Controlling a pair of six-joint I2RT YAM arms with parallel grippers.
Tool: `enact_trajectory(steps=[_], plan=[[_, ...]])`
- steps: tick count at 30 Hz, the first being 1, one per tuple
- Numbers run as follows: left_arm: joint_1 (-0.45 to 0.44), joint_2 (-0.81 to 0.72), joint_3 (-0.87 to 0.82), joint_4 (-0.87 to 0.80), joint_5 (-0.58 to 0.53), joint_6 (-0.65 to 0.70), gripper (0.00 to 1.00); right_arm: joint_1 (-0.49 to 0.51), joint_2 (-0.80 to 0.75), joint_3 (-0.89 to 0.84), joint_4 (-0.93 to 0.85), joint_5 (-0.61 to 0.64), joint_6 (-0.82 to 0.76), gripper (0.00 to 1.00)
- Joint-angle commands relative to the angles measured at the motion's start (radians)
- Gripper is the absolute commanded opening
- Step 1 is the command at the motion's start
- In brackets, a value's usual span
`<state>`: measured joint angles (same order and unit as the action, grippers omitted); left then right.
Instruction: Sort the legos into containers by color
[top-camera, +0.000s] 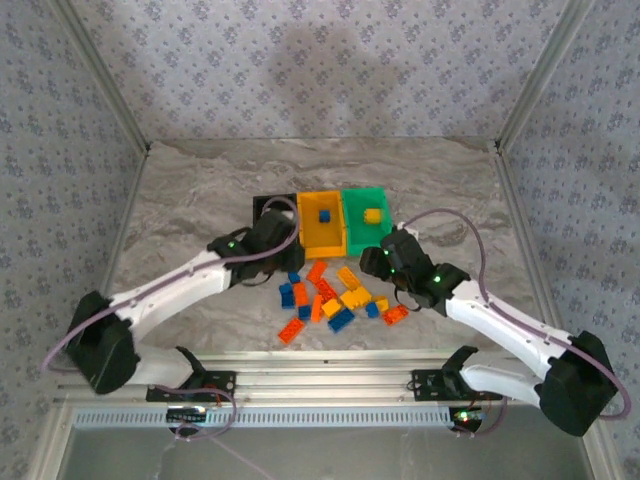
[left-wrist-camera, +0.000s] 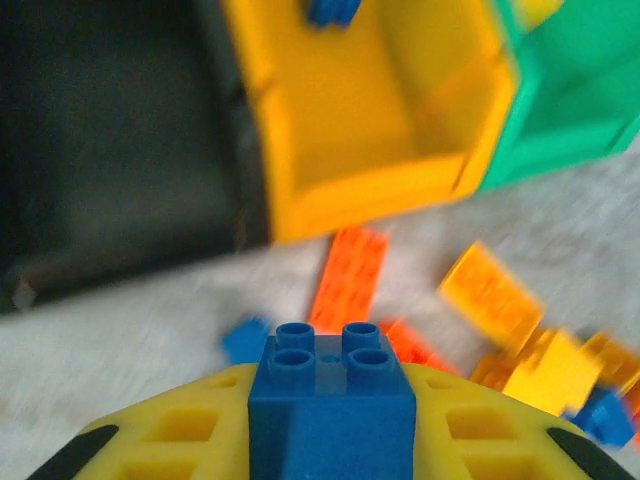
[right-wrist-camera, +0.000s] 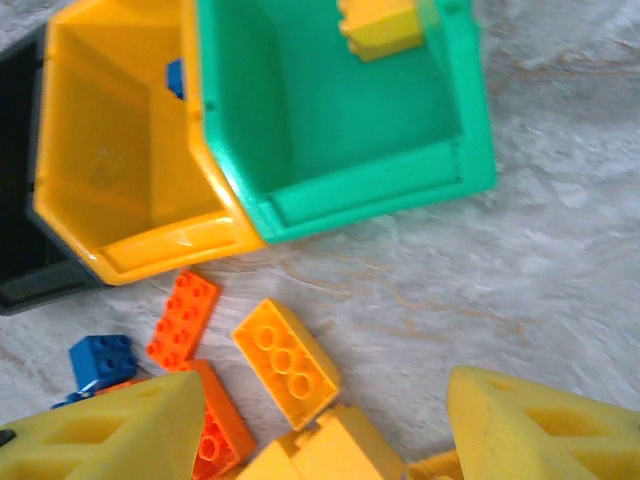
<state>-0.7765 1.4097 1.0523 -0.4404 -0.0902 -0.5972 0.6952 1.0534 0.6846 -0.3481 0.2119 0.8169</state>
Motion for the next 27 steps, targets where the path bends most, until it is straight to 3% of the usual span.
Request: enact_trajectory(steps=[1, 7, 12, 20, 27], plan=[[0.022, 0.148, 0.153, 0.038, 0.037, 0.065, 0.21, -0.008, -0.055, -0.04, -0.064, 0.034, 0.045, 0.67], [0.067, 0.405, 0.384, 0.008, 0.03, 0.086, 0.19, -0.01, -0.136, -0.08, -0.128, 0.046, 0.062, 0.67], [0.075, 0.517, 0.489, -0.002, 0.01, 0.084, 0.21, -0.013, -0.179, -0.094, -0.15, 0.037, 0.073, 0.68], [0.074, 0.524, 0.535, -0.017, 0.037, 0.072, 0.57, -0.017, -0.167, -0.104, -0.155, 0.003, 0.088, 0.7], [0.049, 0.27, 0.389, 0.086, 0.126, 0.017, 0.78, -0.009, -0.166, -0.135, -0.23, 0.0, 0.172, 0.7]])
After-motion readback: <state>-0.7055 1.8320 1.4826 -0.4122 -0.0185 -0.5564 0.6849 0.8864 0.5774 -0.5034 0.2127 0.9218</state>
